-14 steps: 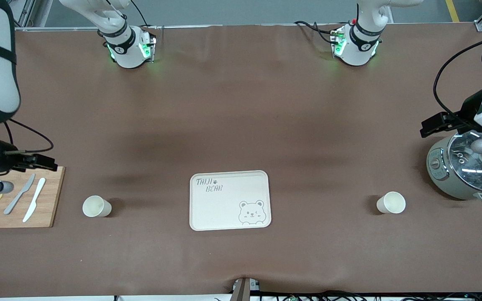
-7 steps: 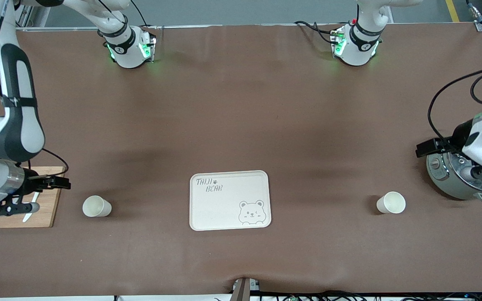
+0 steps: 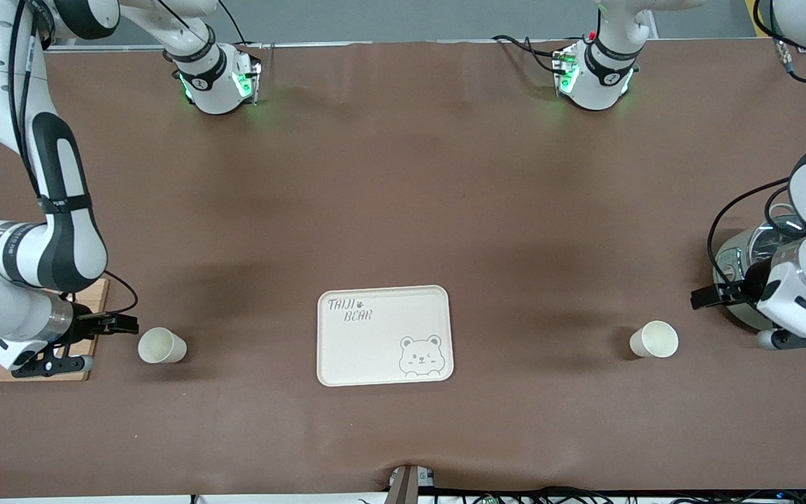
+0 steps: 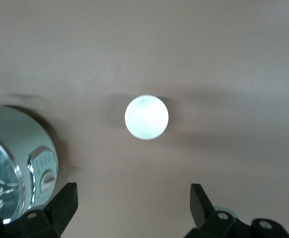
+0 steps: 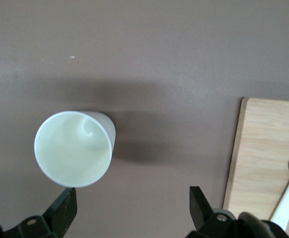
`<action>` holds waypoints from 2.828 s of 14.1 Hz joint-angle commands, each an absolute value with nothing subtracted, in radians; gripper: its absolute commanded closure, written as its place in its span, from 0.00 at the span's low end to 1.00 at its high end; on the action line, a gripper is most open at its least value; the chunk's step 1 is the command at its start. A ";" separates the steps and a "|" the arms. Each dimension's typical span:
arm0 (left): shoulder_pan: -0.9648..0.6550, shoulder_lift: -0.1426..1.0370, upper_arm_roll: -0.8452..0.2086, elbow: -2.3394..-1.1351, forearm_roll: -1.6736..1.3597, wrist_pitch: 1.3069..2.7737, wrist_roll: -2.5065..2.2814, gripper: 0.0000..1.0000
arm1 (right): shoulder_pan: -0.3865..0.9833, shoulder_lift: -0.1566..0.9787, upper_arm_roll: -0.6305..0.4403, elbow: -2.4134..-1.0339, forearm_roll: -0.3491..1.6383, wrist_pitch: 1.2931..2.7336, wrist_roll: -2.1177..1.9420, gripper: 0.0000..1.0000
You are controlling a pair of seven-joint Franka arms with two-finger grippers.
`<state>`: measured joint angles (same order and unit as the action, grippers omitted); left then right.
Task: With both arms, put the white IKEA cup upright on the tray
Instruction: 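Lower both grippers over the lying white cups and close on them, then lift the cups with both grippers and carry them toward the tray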
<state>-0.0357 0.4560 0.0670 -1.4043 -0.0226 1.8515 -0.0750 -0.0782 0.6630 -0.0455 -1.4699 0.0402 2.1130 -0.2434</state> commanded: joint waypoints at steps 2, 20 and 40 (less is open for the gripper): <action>-0.023 0.523 0.061 -1.402 -0.008 1.934 -0.057 0.00 | -0.063 0.713 -0.041 -1.424 0.043 2.144 -0.245 0.00; 0.000 0.681 0.061 -1.592 -0.008 2.379 -0.038 0.00 | -0.052 0.815 -0.040 -1.390 0.046 2.240 -0.252 0.00; -0.025 0.661 0.054 -1.445 -0.023 2.265 -0.086 1.00 | -0.038 0.822 -0.040 -1.388 0.044 2.241 -0.256 1.00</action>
